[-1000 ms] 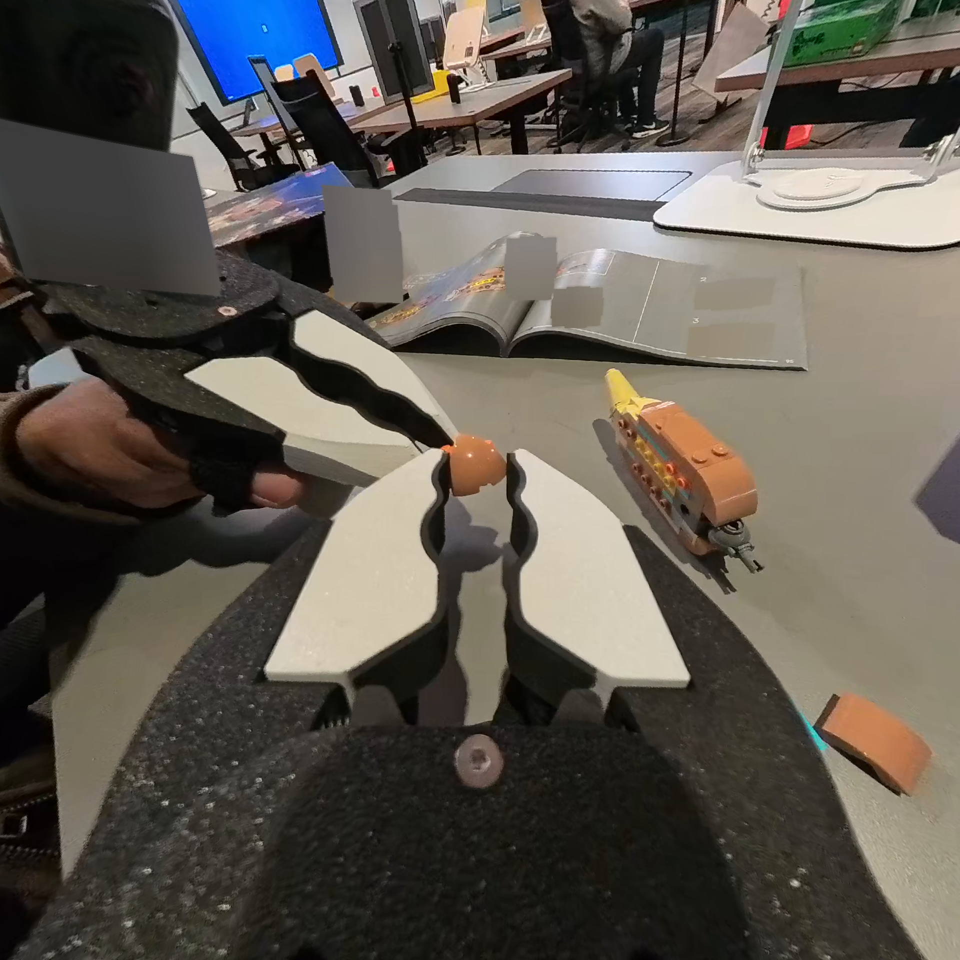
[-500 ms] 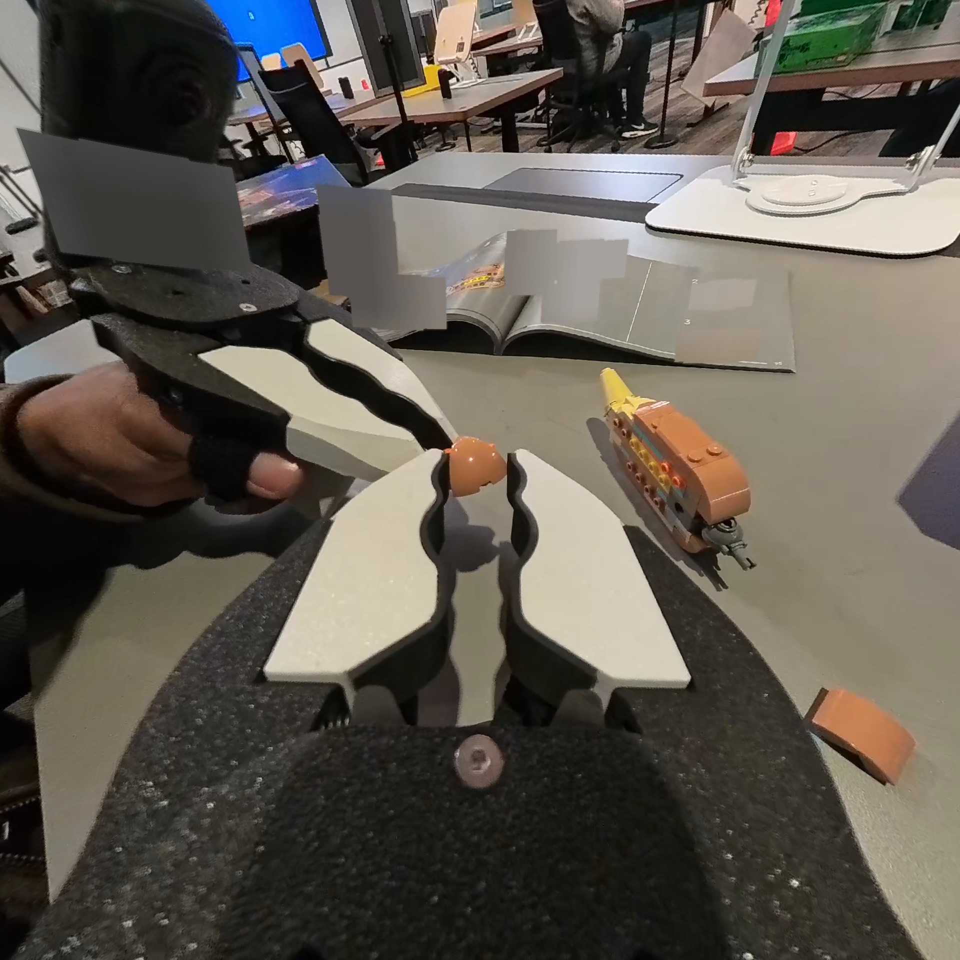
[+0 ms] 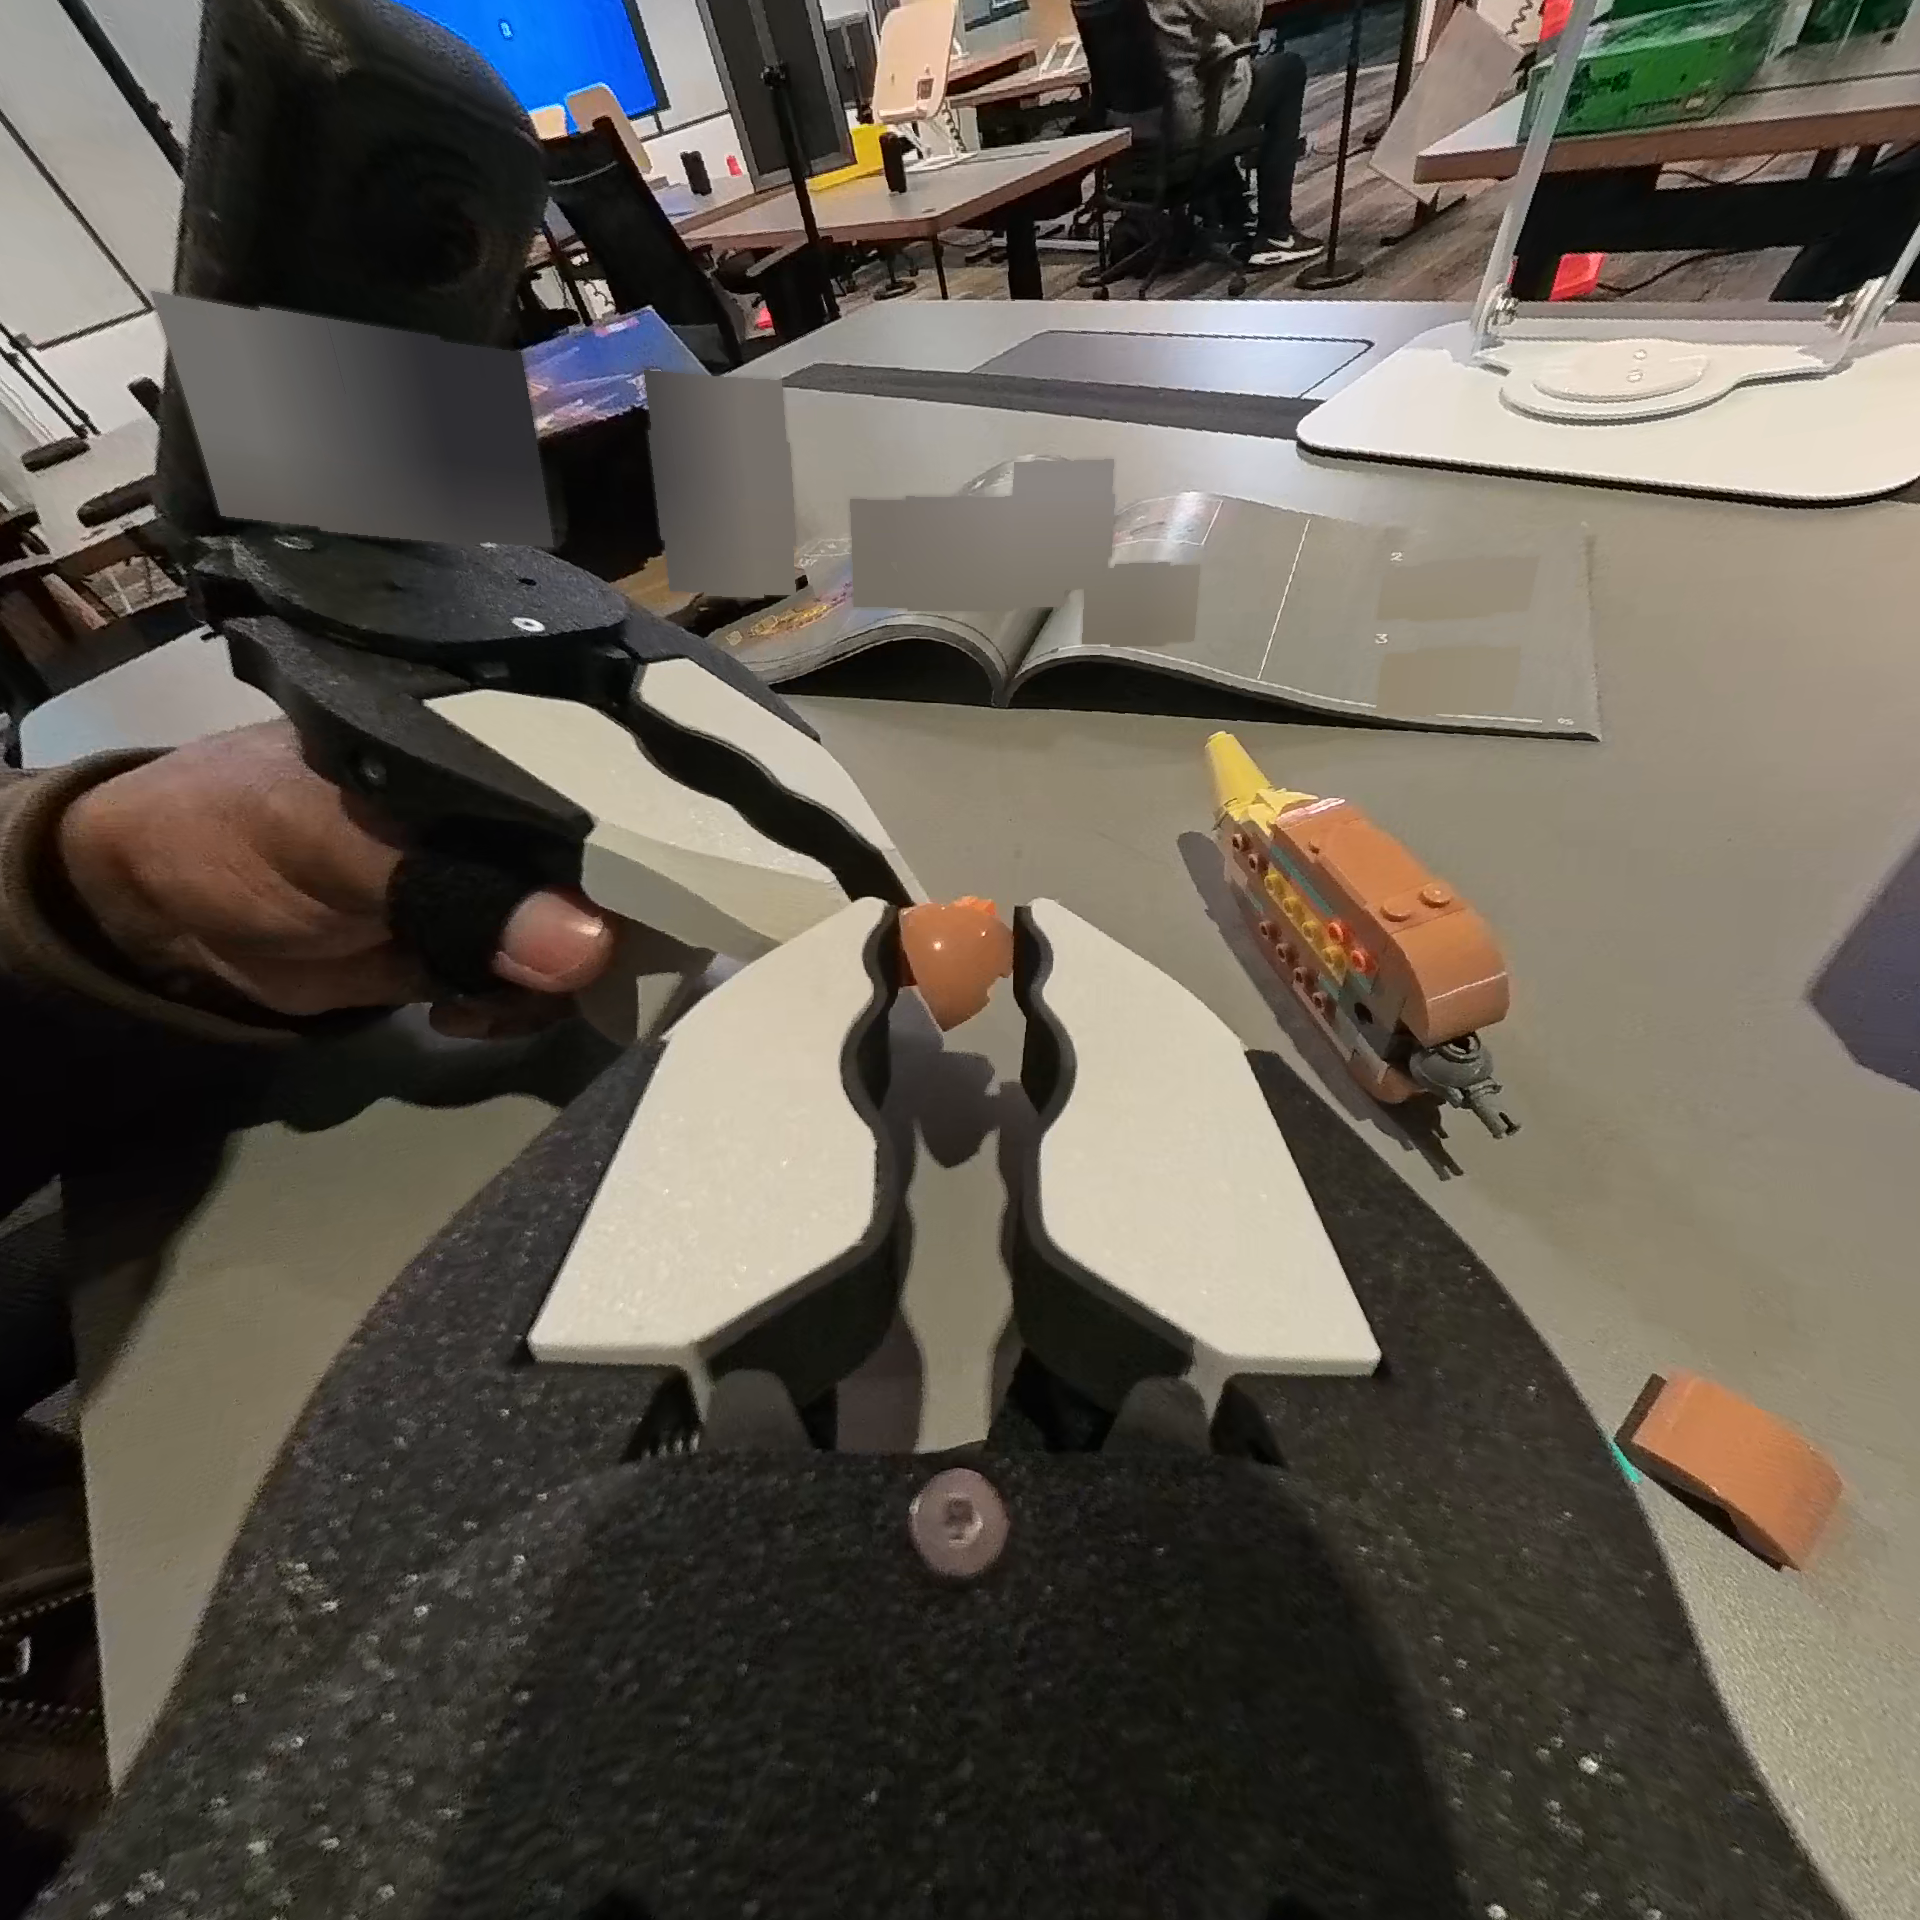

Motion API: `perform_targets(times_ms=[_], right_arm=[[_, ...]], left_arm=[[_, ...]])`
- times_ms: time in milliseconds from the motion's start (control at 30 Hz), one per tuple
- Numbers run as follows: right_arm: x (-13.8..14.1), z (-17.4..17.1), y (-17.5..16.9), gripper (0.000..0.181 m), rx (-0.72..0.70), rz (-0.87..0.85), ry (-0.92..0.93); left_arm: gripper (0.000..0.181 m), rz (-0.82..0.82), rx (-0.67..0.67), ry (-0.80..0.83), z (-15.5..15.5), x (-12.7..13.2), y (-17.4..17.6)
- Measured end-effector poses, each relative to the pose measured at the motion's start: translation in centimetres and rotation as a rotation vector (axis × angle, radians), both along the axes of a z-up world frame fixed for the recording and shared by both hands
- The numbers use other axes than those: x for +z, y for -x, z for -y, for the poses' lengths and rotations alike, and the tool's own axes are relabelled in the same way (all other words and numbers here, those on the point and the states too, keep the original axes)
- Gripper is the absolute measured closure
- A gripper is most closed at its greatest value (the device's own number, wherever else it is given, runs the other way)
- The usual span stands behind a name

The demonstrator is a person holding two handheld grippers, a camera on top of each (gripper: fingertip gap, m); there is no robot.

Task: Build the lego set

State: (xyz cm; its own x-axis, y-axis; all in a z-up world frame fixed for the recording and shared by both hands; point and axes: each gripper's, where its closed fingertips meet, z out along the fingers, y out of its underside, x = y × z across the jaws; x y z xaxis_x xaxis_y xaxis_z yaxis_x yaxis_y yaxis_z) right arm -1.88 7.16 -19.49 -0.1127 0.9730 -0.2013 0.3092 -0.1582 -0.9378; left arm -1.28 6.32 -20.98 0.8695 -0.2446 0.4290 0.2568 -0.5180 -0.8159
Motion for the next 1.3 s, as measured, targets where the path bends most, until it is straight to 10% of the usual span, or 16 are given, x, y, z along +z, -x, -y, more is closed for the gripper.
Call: perform_targets(times_ms=[900, 1300], right_arm=[[-5.2, 1.4, -0.3, 0.169, 0.119, 0.409, 0.130], [-3.9, 0.8, -2.0, 0.157, 0.184, 0.310, 0.039]], left_arm=[[0.165, -0.289, -0.025, 0.215, 1.4, -4.6, 1.2], [0.165, -0.265, -0.073, 0.224, 2.1, -4.6, 1.0]])
